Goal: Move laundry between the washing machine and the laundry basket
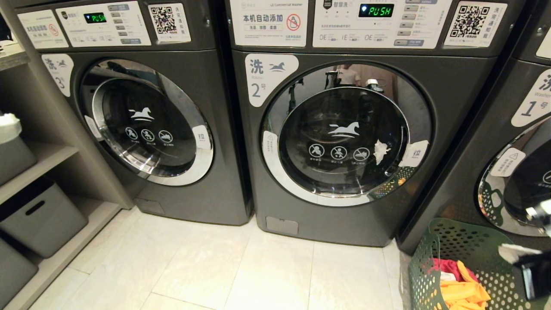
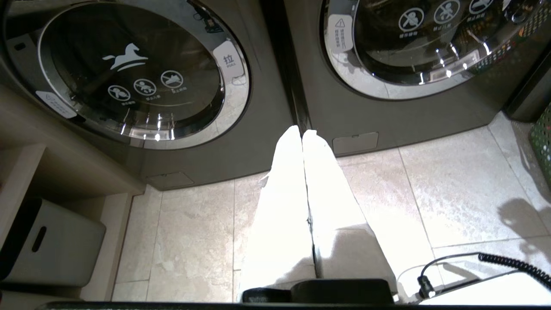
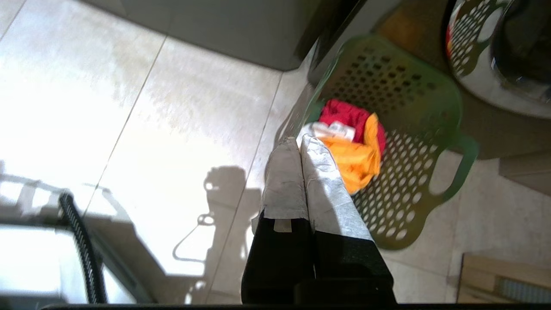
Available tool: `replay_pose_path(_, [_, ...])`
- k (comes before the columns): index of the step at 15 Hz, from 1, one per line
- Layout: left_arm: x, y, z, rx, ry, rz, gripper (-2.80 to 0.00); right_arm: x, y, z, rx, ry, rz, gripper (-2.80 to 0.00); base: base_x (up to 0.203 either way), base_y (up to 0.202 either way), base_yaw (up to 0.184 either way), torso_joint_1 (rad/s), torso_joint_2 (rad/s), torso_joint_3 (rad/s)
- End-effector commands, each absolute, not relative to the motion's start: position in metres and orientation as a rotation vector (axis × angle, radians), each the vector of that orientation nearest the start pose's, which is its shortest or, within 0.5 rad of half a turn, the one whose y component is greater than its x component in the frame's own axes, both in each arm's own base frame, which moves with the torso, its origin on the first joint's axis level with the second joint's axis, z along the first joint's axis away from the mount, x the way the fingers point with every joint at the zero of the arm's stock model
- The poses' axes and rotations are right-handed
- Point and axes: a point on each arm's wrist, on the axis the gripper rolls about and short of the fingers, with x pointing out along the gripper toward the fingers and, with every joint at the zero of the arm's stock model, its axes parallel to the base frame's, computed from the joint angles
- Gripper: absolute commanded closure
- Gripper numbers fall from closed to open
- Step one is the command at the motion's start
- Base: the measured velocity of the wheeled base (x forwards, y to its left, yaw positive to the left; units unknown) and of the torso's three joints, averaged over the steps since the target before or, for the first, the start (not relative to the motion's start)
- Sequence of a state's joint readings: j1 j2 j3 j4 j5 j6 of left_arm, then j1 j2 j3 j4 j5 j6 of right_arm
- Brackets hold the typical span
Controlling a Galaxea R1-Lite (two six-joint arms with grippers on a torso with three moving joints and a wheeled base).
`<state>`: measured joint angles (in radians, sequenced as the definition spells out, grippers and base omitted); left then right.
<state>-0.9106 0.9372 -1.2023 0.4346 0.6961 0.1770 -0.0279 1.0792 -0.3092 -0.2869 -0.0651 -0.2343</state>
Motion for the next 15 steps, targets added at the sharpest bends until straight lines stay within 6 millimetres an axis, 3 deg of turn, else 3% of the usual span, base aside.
replay_pose_path(1, [0.043,-0.032,0.338,0.287,0.088,-0.220,0.00,0.066,-0.003,0.131,-0.239,0.365,-0.037,0.00,0.000,0.000,0.000,0.000,0.00,0.000])
replay_pose_path(3, [0.040,-0.029,0.329,0.246,0.102,-0.238,0.00,0.031,-0.001,0.108,-0.224,0.351,0.002,0.00,0.000,0.000,0.000,0.000,0.00,0.000])
replay_pose_path(6, [0.041,-0.030,0.327,0.193,0.118,-0.259,0.00,0.002,0.001,0.086,-0.154,0.352,0.036,0.00,0.000,0.000,0.000,0.000,0.00,0.000])
replay_pose_path(10, [0.042,-0.033,0.323,0.201,0.132,-0.299,0.00,-0.023,0.001,0.078,-0.122,0.095,0.032,0.00,0.000,0.000,0.000,0.000,0.00,0.000])
replay_pose_path(15, [0.039,-0.030,0.318,0.199,0.135,-0.307,0.00,-0.026,0.001,0.076,-0.079,0.060,0.030,0.00,0.000,0.000,0.000,0.000,0.00,0.000])
